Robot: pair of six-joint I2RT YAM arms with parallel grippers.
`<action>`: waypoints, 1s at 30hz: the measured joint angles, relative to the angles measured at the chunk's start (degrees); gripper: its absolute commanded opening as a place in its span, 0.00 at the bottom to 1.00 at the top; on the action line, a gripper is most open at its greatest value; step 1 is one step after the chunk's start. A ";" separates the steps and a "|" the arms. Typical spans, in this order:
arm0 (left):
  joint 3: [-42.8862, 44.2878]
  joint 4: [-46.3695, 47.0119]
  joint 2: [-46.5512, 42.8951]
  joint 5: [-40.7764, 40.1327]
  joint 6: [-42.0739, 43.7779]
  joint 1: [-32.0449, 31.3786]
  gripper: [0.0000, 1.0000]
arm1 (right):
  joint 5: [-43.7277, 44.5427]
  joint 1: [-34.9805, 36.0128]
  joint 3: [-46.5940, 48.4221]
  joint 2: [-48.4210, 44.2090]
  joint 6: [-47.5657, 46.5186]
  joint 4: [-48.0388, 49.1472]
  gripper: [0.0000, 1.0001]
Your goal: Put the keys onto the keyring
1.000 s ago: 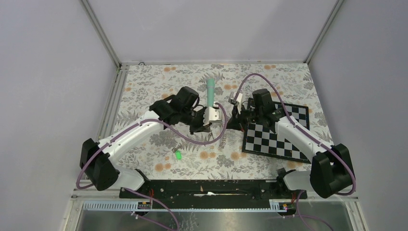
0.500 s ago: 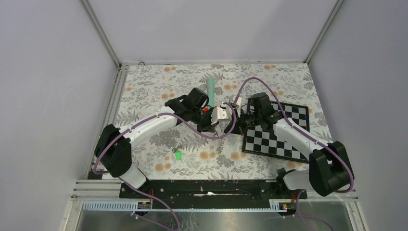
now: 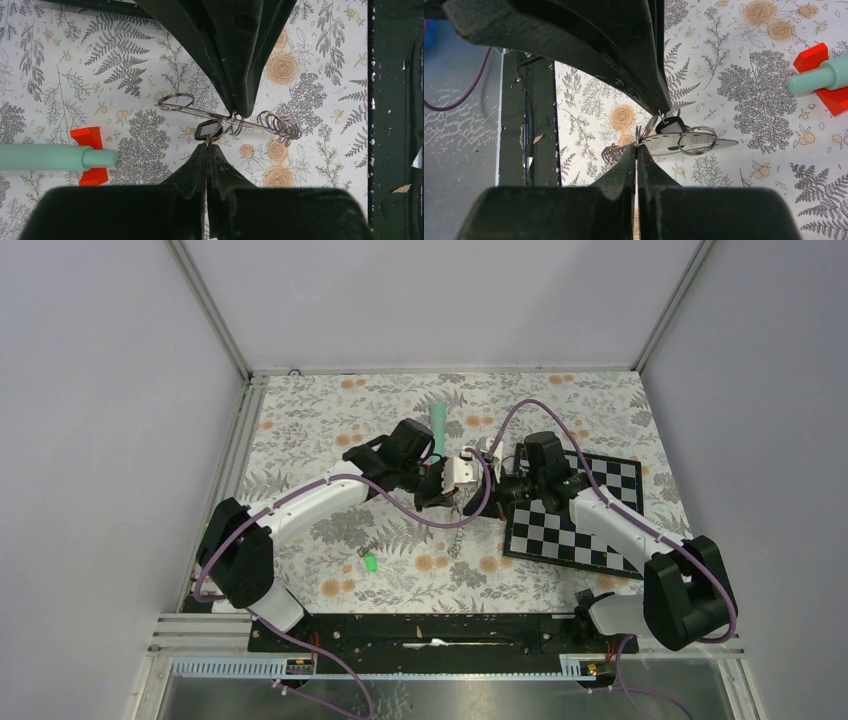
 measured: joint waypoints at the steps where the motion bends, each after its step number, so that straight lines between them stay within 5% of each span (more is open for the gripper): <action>1: 0.00 0.07 0.00 0.00 0.00 0.00 0.00 | -0.15 0.00 0.00 0.00 0.09 0.07 0.00; 30: -2.86 0.28 -2.73 -4.66 1.77 0.33 0.00 | -0.50 -0.90 -0.39 -0.87 3.54 1.86 0.00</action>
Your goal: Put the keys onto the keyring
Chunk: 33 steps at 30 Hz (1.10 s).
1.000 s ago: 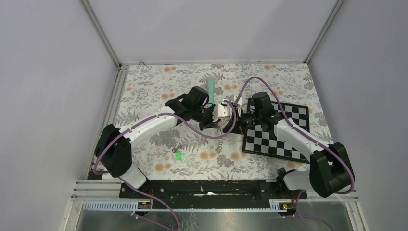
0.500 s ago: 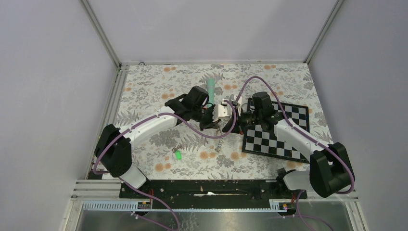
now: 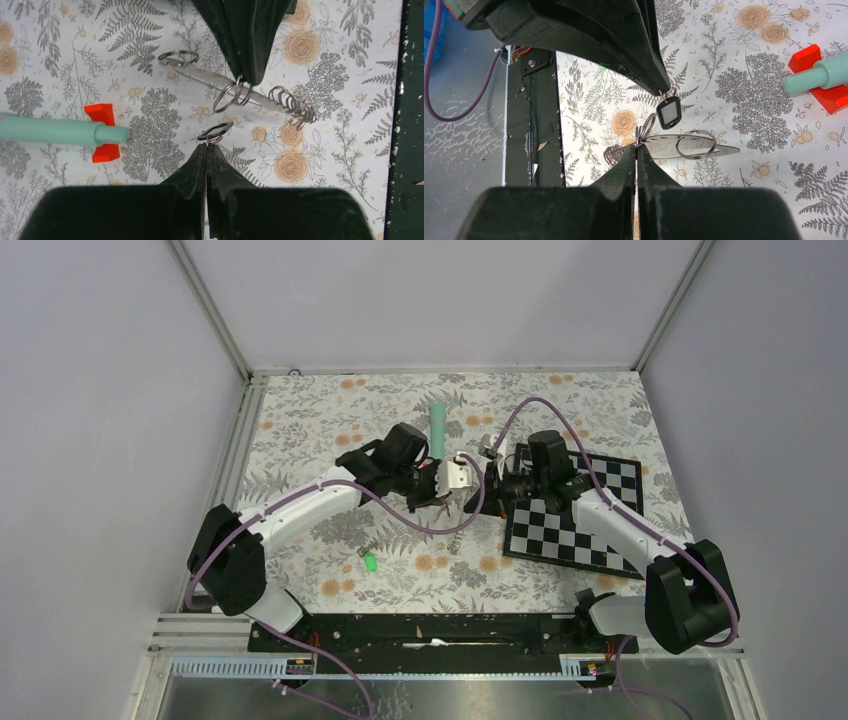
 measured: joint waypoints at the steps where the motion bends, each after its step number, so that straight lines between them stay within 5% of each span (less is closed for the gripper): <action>1: -0.20 0.00 -0.20 -0.48 0.09 0.11 0.00 | -0.04 -0.13 -0.04 -0.11 -0.02 0.04 0.00; 14: -0.46 -2.12 -5.44 6.40 1.05 0.76 0.00 | -0.11 -0.42 -0.57 -0.31 0.02 0.15 0.00; 33: 5.35 -5.60 1.79 7.72 -0.07 -0.92 0.00 | -1.44 -0.46 -0.79 -0.33 0.63 2.51 0.00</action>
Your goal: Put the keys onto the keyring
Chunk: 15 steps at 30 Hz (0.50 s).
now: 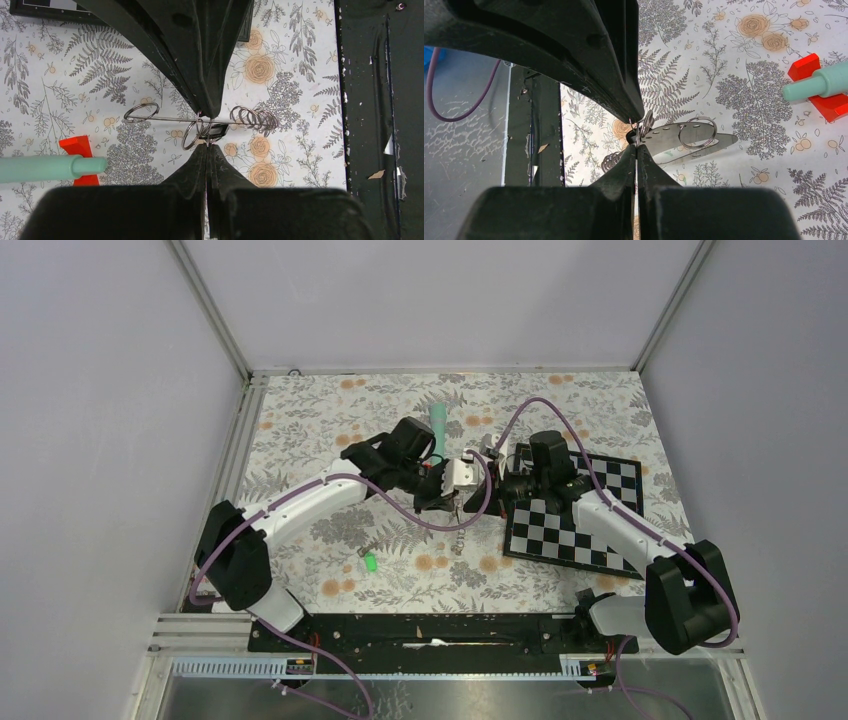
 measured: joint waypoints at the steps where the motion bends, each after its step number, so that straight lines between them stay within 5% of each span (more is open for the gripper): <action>1: 0.07 -0.02 0.17 -0.17 0.00 0.00 0.00 | 0.02 0.00 -0.11 0.00 0.00 0.15 0.00; 15: 0.09 0.02 0.22 -3.37 0.09 -0.04 0.00 | -0.11 -0.07 -0.83 -0.04 -0.02 0.44 0.00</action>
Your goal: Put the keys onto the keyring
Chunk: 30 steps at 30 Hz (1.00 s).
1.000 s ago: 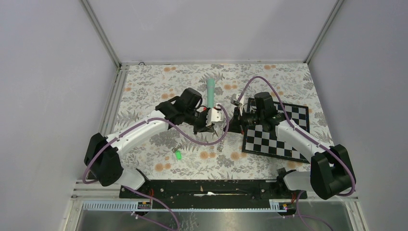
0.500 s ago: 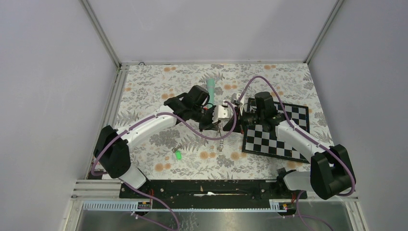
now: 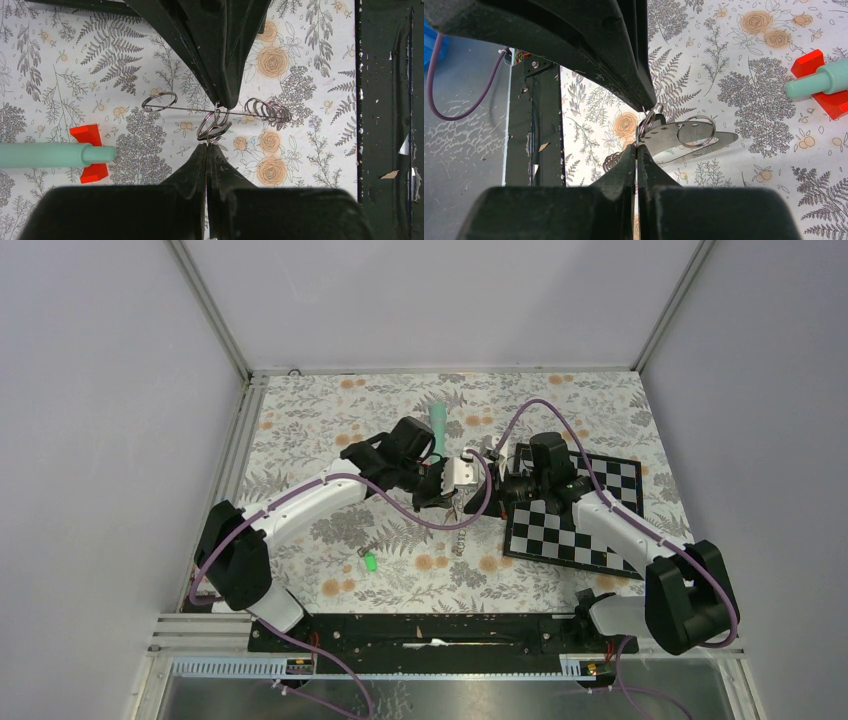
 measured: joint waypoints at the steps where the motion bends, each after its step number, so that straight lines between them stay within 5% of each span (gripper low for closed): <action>1: 0.00 0.02 0.00 -0.02 0.00 0.00 0.00 | -0.02 0.00 0.00 -0.04 0.00 -0.02 0.00; 30: 1.57 0.52 1.46 0.22 0.44 -1.09 0.00 | -0.04 0.00 -0.20 -0.07 2.73 1.55 0.00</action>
